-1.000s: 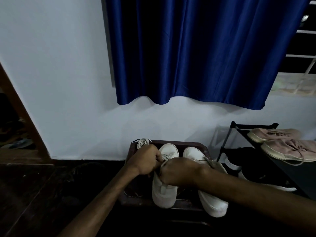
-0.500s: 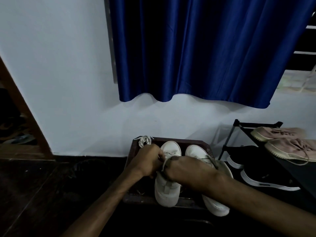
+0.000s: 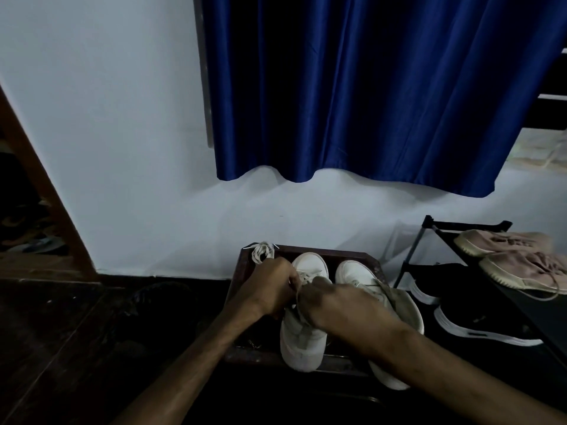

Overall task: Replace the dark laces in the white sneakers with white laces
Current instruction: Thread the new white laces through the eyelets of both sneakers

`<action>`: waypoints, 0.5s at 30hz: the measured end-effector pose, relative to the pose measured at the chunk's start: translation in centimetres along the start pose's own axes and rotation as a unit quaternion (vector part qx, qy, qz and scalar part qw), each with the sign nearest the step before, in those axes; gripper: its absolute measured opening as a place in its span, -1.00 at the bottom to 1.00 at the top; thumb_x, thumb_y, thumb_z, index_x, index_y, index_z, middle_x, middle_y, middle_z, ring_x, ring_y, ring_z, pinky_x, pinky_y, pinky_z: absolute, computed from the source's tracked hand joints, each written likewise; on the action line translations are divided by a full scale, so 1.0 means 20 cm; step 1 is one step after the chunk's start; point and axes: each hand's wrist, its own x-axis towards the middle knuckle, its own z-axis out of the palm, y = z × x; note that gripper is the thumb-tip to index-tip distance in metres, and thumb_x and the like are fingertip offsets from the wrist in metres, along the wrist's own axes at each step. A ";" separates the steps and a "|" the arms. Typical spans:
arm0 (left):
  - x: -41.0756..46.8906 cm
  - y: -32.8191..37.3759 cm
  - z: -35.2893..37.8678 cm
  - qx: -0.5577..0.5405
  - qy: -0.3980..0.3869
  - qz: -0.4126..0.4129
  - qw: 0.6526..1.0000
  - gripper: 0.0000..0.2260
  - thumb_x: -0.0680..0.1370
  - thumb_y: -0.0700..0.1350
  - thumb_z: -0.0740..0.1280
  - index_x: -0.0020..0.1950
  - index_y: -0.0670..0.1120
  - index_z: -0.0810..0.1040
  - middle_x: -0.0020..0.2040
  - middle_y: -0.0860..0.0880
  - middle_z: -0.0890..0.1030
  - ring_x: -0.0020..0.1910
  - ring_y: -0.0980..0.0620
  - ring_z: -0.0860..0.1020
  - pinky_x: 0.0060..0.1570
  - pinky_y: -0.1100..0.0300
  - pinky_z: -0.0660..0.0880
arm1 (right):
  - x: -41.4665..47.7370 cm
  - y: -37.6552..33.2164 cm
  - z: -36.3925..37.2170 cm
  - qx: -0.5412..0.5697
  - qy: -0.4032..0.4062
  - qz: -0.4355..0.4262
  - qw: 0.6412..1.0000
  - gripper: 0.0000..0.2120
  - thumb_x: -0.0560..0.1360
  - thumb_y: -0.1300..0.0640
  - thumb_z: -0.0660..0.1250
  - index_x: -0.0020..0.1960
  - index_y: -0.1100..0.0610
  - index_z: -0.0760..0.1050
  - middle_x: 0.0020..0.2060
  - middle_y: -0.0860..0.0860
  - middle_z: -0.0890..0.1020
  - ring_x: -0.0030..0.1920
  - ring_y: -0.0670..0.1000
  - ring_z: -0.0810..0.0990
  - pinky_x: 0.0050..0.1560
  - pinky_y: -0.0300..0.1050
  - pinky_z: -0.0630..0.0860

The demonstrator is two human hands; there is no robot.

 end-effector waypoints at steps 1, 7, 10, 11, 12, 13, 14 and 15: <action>-0.01 0.01 0.00 -0.003 -0.001 0.001 1.000 -0.84 0.44 -0.25 0.32 -0.27 -0.09 0.66 -0.37 -0.08 0.60 -0.39 0.07 0.60 -0.51 0.50 0.28 | -0.01 0.02 -0.03 0.042 0.027 0.042 0.998 -0.83 0.37 0.27 0.20 -0.09 0.11 0.50 -0.23 0.03 0.52 -0.24 0.05 0.54 -0.57 -0.12 0.42; -0.02 0.01 0.02 -0.022 -0.008 -0.006 1.000 -0.85 0.44 -0.30 0.29 -0.25 -0.15 0.63 -0.35 -0.13 0.65 -0.59 0.01 0.58 -0.64 0.29 0.36 | -0.09 0.16 -0.05 0.312 -0.110 0.288 0.899 -0.37 0.41 -0.17 0.43 0.43 -0.21 0.32 0.07 -0.02 0.62 0.04 -0.02 0.59 0.04 -0.07 0.51; -0.01 0.01 0.02 -0.024 -0.002 -0.002 1.000 -0.84 0.45 -0.29 0.30 -0.28 -0.13 0.61 -0.39 -0.08 0.62 -0.59 0.04 0.57 -0.63 0.27 0.38 | -0.06 0.09 -0.05 0.283 -0.089 0.254 0.921 -0.81 0.50 0.05 0.33 0.10 -0.03 0.58 -0.09 0.01 0.64 -0.06 0.03 0.61 -0.17 -0.13 0.42; -0.02 0.01 0.01 -0.024 0.000 0.001 1.000 -0.84 0.46 -0.27 0.31 -0.28 -0.12 0.62 -0.39 -0.07 0.62 -0.56 0.03 0.59 -0.59 0.24 0.44 | -0.05 0.06 -0.05 0.203 -0.068 0.226 0.950 -0.83 0.53 0.10 0.22 0.05 0.04 0.57 -0.07 0.03 0.60 -0.06 0.08 0.61 -0.18 -0.09 0.41; -0.01 0.01 0.01 -0.015 0.000 0.005 1.000 -0.84 0.46 -0.26 0.32 -0.25 -0.10 0.65 -0.36 -0.08 0.64 -0.48 0.03 0.63 -0.49 0.24 0.52 | -0.04 0.02 -0.05 0.137 -0.048 0.185 0.972 -0.76 0.54 0.12 0.12 0.03 0.10 0.55 -0.06 0.06 0.57 -0.10 0.12 0.62 -0.25 -0.05 0.43; -0.01 0.01 0.01 -0.009 0.002 0.007 1.000 -0.85 0.45 -0.25 0.33 -0.20 -0.09 0.69 -0.29 -0.08 0.67 -0.37 0.04 0.65 -0.36 0.32 0.54 | -0.03 -0.02 -0.06 0.118 -0.043 0.149 0.981 -0.72 0.52 0.13 0.08 -0.01 0.14 0.56 -0.09 0.09 0.56 -0.18 0.14 0.63 -0.36 -0.05 0.44; -0.01 0.00 0.01 -0.009 0.007 0.005 1.000 -0.85 0.44 -0.25 0.35 -0.15 -0.08 0.71 -0.22 -0.06 0.69 -0.27 0.07 0.65 -0.31 0.45 0.47 | -0.02 -0.05 -0.06 0.101 -0.048 0.122 0.986 -0.75 0.50 0.18 0.13 -0.02 0.18 0.57 -0.10 0.12 0.57 -0.26 0.14 0.63 -0.45 -0.06 0.42; -0.01 0.01 0.01 -0.018 0.013 0.000 1.000 -0.84 0.43 -0.25 0.37 -0.12 -0.07 0.73 -0.18 -0.03 0.71 -0.22 0.11 0.64 -0.35 0.56 0.38 | 0.01 -0.08 -0.05 0.086 -0.071 0.092 0.989 -0.79 0.48 0.27 0.19 0.04 0.22 0.55 -0.05 0.15 0.58 -0.24 0.15 0.64 -0.44 -0.06 0.45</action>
